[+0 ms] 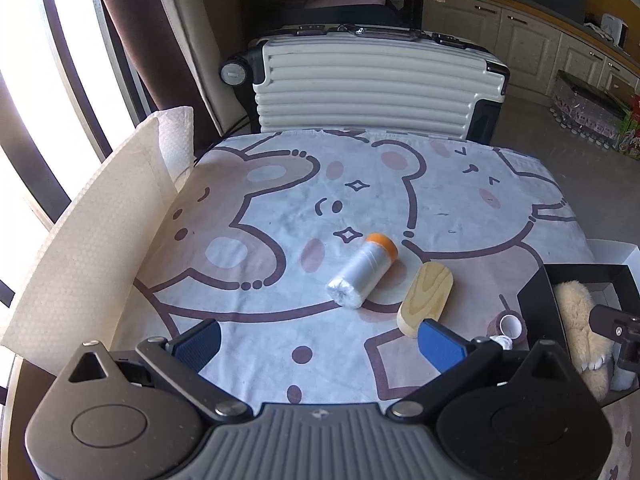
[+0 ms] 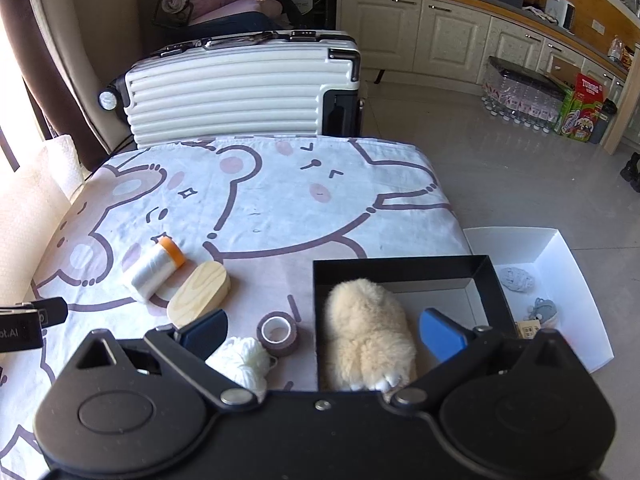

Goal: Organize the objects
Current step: 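Move the left tool over the wooden oval brush while the right tool moves over the white yarn ball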

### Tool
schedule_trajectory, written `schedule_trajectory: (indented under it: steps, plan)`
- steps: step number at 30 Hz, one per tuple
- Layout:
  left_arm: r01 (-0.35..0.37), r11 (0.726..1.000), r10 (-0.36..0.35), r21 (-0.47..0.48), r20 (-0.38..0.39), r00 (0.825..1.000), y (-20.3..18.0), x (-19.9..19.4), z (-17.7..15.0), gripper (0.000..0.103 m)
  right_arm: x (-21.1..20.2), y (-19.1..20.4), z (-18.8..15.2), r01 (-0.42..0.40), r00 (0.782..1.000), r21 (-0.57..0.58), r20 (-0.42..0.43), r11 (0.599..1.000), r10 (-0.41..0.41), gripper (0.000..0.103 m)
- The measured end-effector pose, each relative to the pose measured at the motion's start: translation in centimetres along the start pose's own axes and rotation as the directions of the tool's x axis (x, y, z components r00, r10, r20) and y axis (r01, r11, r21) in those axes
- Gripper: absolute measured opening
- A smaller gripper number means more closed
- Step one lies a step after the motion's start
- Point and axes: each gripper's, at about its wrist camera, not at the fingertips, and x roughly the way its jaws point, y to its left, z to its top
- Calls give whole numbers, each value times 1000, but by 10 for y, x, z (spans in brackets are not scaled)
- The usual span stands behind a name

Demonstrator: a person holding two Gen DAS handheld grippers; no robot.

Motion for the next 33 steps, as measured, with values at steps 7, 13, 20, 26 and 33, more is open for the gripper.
schedule_trajectory:
  steps: [7,13,20,26,33]
  plan:
    - [-6,1000,6,1,19,1000,4,-3,2,103,-2,10,1,-14,1000,-21,12,1000,15,103]
    - [-3,1000,2,5,62,998,3,-8,3,103,-4,12,2,-44,999,14,22,999,44,103]
    - [-14,1000,12,15,117,993,2,-5,4,103,0,17,3,-85,996,51,7,995,84,103]
    - [-9,1000,13,-21,152,988,1,8,6,103,17,18,1,-153,987,69,-41,986,156,103]
    - [18,1000,-18,-3,129,992,-7,36,13,103,44,21,1,-240,961,135,-107,961,255,103]
